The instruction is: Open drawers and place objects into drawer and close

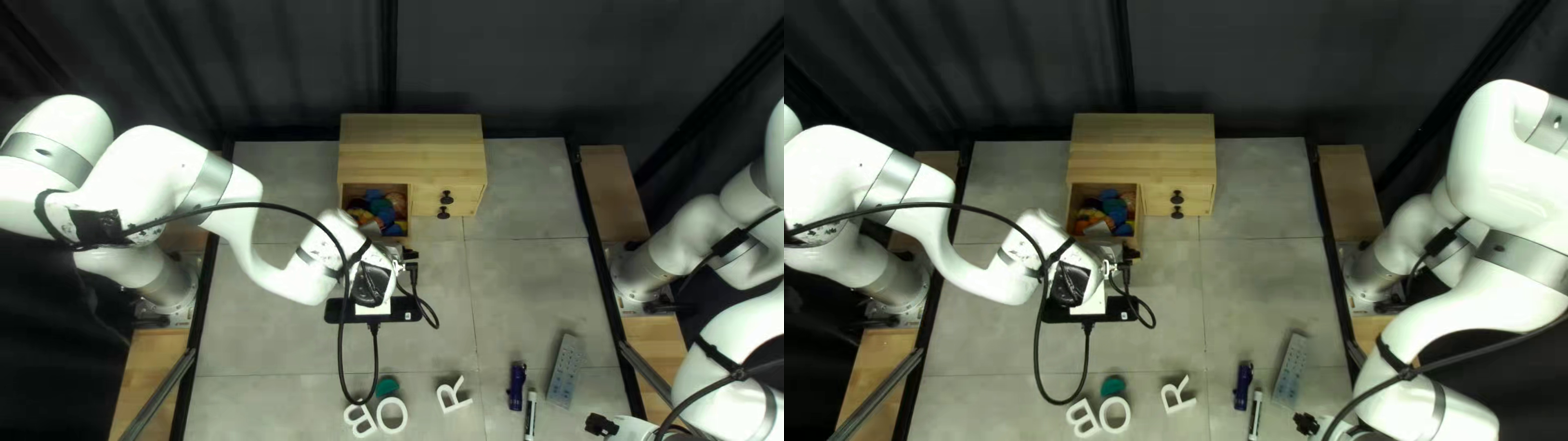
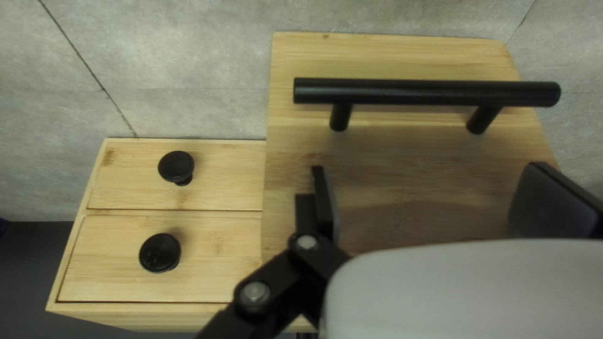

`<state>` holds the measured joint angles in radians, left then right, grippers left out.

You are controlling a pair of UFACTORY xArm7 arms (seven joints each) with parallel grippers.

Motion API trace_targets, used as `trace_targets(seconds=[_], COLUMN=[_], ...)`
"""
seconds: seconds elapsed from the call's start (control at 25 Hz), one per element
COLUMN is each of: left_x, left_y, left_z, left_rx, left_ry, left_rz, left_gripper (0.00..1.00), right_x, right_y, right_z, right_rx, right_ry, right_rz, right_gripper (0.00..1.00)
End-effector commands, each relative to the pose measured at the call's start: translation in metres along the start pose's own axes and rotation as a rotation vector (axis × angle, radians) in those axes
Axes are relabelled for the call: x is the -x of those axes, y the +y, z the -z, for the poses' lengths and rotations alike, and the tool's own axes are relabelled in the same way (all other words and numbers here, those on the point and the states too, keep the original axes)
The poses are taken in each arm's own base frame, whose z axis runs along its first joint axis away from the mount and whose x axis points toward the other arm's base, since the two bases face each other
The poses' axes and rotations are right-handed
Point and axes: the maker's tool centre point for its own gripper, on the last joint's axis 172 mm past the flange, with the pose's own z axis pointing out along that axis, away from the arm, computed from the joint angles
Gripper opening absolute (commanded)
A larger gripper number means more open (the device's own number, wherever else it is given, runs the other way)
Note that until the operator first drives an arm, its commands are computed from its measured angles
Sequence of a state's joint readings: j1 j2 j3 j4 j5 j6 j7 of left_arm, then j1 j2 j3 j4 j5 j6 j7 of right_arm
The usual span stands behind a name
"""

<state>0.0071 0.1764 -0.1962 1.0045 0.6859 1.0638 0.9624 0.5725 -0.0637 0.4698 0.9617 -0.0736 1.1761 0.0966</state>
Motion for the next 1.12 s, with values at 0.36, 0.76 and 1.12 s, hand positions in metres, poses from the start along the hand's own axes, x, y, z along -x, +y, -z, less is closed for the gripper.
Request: trace_targets(seconds=[0.36,0.76,1.12], left_x=[0.007,0.013,0.021], left_y=[0.002,0.002,0.002], left_z=[-0.003,-0.005,-0.008], left_rx=[0.0,0.005,0.009], left_ry=[0.001,0.007,0.005], left_rz=[0.006,0.011,0.016], left_gripper=[1.0,1.0,1.0], right_x=[0.0,0.0,0.0], right_y=[0.0,0.0,0.0], right_z=[0.0,0.0,0.0], right_rx=[0.0,0.0,0.0], right_ry=[0.0,0.0,0.0], right_rz=[0.0,0.0,0.0], right_gripper=[1.0,1.0,1.0])
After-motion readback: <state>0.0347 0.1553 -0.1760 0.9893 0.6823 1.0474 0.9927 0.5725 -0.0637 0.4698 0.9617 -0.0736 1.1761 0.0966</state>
